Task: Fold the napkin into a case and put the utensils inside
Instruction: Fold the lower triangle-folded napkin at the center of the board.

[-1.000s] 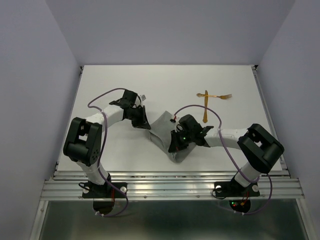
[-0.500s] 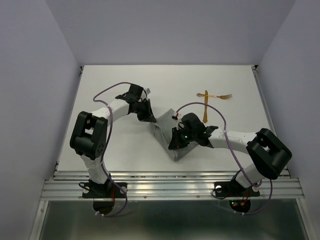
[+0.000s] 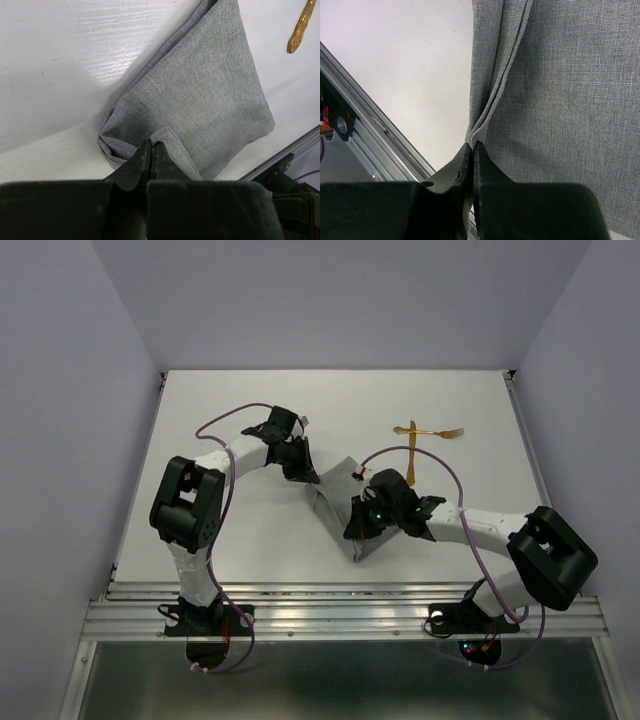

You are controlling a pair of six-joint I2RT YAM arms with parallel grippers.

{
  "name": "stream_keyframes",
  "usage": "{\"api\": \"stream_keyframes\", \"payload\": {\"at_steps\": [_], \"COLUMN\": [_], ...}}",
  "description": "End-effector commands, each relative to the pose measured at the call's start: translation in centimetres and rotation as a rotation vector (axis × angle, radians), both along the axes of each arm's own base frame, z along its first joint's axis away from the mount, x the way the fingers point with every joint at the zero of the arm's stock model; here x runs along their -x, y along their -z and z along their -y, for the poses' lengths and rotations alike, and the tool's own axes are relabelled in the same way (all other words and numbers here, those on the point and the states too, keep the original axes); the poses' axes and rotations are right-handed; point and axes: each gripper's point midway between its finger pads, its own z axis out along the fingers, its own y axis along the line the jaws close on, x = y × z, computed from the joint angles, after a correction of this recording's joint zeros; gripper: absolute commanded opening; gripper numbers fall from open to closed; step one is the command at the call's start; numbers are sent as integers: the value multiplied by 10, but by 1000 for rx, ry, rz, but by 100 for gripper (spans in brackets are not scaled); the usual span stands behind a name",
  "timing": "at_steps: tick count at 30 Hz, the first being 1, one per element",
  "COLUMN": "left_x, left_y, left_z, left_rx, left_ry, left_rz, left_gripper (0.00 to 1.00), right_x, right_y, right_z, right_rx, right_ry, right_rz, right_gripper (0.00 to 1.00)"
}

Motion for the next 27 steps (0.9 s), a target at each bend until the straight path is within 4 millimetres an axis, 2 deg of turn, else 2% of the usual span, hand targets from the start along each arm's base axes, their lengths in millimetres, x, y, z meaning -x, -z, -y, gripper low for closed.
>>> {"api": "stream_keyframes", "payload": {"at_steps": [1, 5, 10, 19, 27], "left_x": [-20, -21, -23, -45, -53], "left_y": [-22, -32, -38, -27, -14], "left_z": [7, 6, 8, 14, 20], "left_rx": [15, 2, -3, -30, -37], "left_ry": [-14, -16, -29, -70, -67], "left_rz": [83, 101, 109, 109, 101], "left_gripper": [0, 0, 0, 0, 0], "right_x": [0, -1, -4, -16, -24], "right_y": [-9, -16, -14, 6, 13], "right_z": [5, 7, 11, 23, 33], "right_rx": [-7, -12, 4, 32, 50], "right_ry": [19, 27, 48, 88, 121], "right_rz": [20, 36, 51, 27, 27], "right_gripper": [1, 1, 1, 1, 1]}}
